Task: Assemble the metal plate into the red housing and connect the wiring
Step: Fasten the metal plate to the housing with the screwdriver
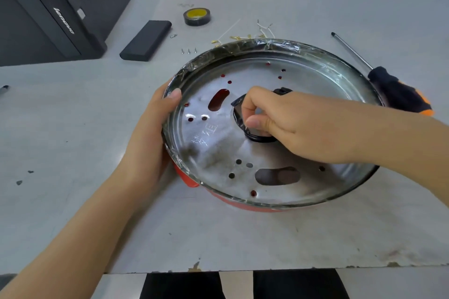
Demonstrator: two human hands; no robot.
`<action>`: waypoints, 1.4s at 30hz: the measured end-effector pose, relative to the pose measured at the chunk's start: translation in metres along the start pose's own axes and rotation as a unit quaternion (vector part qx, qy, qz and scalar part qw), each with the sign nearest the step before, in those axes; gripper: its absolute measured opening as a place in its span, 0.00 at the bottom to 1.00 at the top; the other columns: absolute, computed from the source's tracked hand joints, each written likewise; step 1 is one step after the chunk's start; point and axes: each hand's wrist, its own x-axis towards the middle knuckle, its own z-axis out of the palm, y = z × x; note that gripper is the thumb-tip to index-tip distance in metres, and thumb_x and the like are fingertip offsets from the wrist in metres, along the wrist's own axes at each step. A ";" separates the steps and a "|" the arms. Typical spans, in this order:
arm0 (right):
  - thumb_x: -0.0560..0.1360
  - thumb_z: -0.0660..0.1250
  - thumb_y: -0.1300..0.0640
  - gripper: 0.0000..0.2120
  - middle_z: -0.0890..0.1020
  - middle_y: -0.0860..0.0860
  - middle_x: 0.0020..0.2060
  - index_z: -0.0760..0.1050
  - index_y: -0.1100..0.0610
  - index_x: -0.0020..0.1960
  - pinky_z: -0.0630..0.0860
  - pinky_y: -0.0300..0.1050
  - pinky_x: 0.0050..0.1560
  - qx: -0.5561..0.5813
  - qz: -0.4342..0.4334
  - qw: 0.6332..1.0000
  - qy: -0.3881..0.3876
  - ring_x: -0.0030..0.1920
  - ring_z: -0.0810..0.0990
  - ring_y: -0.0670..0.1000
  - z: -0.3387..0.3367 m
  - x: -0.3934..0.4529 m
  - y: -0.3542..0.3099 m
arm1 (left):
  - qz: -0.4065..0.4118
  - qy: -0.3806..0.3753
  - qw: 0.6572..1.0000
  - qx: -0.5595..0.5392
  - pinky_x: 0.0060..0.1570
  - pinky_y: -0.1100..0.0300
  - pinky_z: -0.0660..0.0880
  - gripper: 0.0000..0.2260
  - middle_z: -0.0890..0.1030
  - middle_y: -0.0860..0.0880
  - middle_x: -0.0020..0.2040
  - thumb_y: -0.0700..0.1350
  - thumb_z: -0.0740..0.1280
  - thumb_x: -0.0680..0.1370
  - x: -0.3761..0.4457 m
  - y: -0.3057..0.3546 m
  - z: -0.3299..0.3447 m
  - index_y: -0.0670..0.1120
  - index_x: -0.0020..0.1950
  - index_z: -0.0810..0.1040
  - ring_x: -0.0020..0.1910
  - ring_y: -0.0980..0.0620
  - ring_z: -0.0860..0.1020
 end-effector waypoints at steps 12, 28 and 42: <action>0.76 0.47 0.43 0.08 0.72 0.27 0.36 0.61 0.45 0.44 0.60 0.38 0.30 -0.025 -0.029 0.999 0.001 0.34 0.71 0.34 0.003 -0.001 -0.004 | -0.005 0.030 0.999 0.023 0.45 0.61 0.80 0.26 0.84 0.52 0.51 0.44 0.60 0.70 0.002 0.004 0.001 0.46 0.70 0.73 0.50 0.53 0.83; 0.69 0.58 0.41 0.11 0.75 0.38 0.42 0.74 0.44 0.43 0.63 0.29 0.51 0.051 -0.091 0.992 -0.064 0.52 0.65 0.37 -0.008 -0.012 -0.016 | -0.024 0.054 0.997 0.042 0.41 0.60 0.80 0.28 0.84 0.52 0.49 0.39 0.57 0.65 0.001 0.006 0.002 0.51 0.63 0.77 0.46 0.54 0.83; 0.67 0.59 0.37 0.08 0.73 0.34 0.43 0.74 0.38 0.39 0.63 0.41 0.54 0.037 -0.075 0.992 -0.094 0.52 0.64 0.41 -0.003 -0.020 -0.022 | -0.017 0.050 0.997 0.048 0.44 0.59 0.81 0.27 0.84 0.54 0.47 0.38 0.56 0.64 0.001 0.006 0.002 0.53 0.60 0.77 0.46 0.54 0.83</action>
